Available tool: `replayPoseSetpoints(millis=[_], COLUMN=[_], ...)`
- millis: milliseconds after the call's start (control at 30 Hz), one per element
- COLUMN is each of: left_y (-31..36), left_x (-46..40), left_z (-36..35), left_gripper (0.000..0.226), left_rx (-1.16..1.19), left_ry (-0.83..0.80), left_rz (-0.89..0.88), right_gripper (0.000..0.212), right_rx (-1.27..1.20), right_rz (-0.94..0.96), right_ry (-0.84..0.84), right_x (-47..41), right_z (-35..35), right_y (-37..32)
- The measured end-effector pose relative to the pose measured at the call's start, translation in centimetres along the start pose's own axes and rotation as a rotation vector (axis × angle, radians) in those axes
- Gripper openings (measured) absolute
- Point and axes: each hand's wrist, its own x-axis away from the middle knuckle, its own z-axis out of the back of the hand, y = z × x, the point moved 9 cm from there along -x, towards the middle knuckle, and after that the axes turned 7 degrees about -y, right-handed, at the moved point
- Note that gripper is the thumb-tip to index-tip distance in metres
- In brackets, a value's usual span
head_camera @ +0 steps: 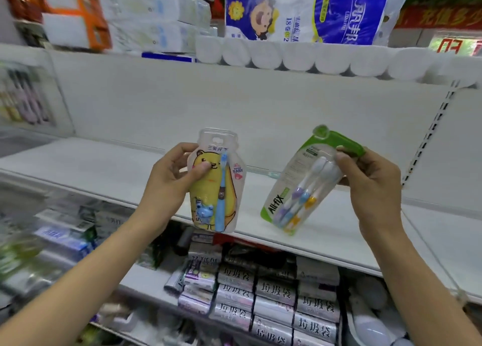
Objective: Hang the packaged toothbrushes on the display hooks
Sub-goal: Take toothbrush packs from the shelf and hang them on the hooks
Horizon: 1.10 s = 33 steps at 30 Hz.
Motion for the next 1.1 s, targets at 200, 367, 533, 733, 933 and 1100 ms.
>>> replayPoseSetpoints(millis=[200, 367, 533, 733, 933, 1100], left_y=[0.0, -1.1, -2.0, -1.6, -0.1, 1.0], left_x=[2.9, 6.1, 10.0, 15.1, 20.5, 24.6], left_z=[7.4, 15.0, 25.0, 38.1, 49.8, 57.6], left_gripper=[0.028, 0.026, 0.024, 0.024, 0.020, 0.017], left_rx=[-0.018, -0.031, -0.090, -0.128, -0.150, -0.186], left_ry=[0.116, 0.204, 0.308, 0.424, 0.513, 0.567], left_rz=[0.034, 0.076, 0.129, 0.154, 0.177, 0.198], right_gripper=[0.024, 0.023, 0.021, 0.021, 0.023, 0.023], right_rx=[-0.138, -0.224, -0.261, -0.283, -0.310, -0.352], right_rz=[-0.003, -0.047, -0.077, -0.094, -0.117, -0.125], right_ry=[-0.153, -0.312, -0.455, -0.583, -0.692, -0.789], right_x=[-0.7, -0.2, 1.6, 5.0, 9.1, 12.7], right_z=[-8.6, -18.3, -30.0, -44.2, -57.3, -67.3], right_y=[-1.2, -2.0, -3.1, -5.3, -7.6, -10.2])
